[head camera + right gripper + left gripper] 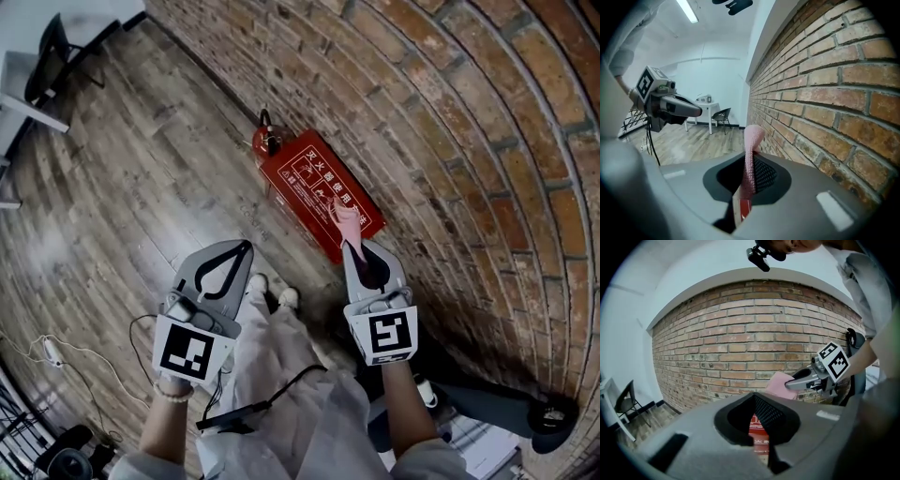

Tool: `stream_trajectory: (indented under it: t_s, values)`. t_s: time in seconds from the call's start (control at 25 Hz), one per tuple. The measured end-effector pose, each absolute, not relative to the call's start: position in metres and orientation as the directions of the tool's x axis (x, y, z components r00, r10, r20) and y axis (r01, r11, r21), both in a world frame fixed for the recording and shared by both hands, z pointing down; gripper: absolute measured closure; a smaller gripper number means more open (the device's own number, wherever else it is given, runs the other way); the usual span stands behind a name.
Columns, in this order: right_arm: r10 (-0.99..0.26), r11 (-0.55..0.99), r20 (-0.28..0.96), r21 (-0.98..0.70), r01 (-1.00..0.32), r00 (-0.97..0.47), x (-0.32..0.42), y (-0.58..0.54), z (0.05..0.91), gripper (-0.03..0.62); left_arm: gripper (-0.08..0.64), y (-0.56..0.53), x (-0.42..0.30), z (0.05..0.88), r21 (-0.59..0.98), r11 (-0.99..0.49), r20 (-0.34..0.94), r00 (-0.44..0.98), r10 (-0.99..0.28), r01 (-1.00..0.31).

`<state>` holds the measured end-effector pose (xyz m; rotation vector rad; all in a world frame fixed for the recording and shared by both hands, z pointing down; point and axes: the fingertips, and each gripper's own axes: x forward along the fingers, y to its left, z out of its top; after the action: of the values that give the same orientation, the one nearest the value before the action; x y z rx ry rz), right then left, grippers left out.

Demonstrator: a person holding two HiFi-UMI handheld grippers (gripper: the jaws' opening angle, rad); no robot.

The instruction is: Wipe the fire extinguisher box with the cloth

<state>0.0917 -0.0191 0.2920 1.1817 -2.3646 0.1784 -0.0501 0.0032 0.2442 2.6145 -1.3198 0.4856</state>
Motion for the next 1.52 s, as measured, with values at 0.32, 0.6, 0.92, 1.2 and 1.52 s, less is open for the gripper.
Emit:
stream_trajectory:
  t_s: [0.32, 0.6, 0.92, 1.2, 1.52]
  values:
    - [-0.73, 0.614, 0.482, 0.152, -0.775, -0.484, 0.077, -0.08, 0.334, 0.566, 0.56, -0.025, -0.063, 0.285, -0.011, -0.61, 0.373, 0.563, -0.738, -0.792]
    - [-0.706, 0.644, 0.524, 0.198, -0.739, -0.476, 0.068, -0.121, 0.377, 0.566, 0.56, -0.048, -0.074, 0.312, 0.032, -0.583, 0.379, 0.55, -0.744, -0.812]
    - [-0.7, 0.651, 0.573, 0.266, -0.711, -0.427, 0.069, -0.165, 0.427, 0.566, 0.56, -0.059, -0.081, 0.338, 0.085, -0.558, 0.386, 0.543, -0.746, -0.826]
    - [-0.697, 0.635, 0.605, 0.27, -0.724, -0.385, 0.068, -0.204, 0.465, 0.566, 0.56, -0.061, -0.085, 0.356, 0.094, -0.54, 0.404, 0.528, -0.747, -0.836]
    - [-0.669, 0.705, 0.656, 0.414, -0.575, -0.348, 0.054, -0.234, 0.497, 0.566, 0.56, -0.071, -0.091, 0.369, 0.078, -0.541, 0.42, 0.52, -0.744, -0.837]
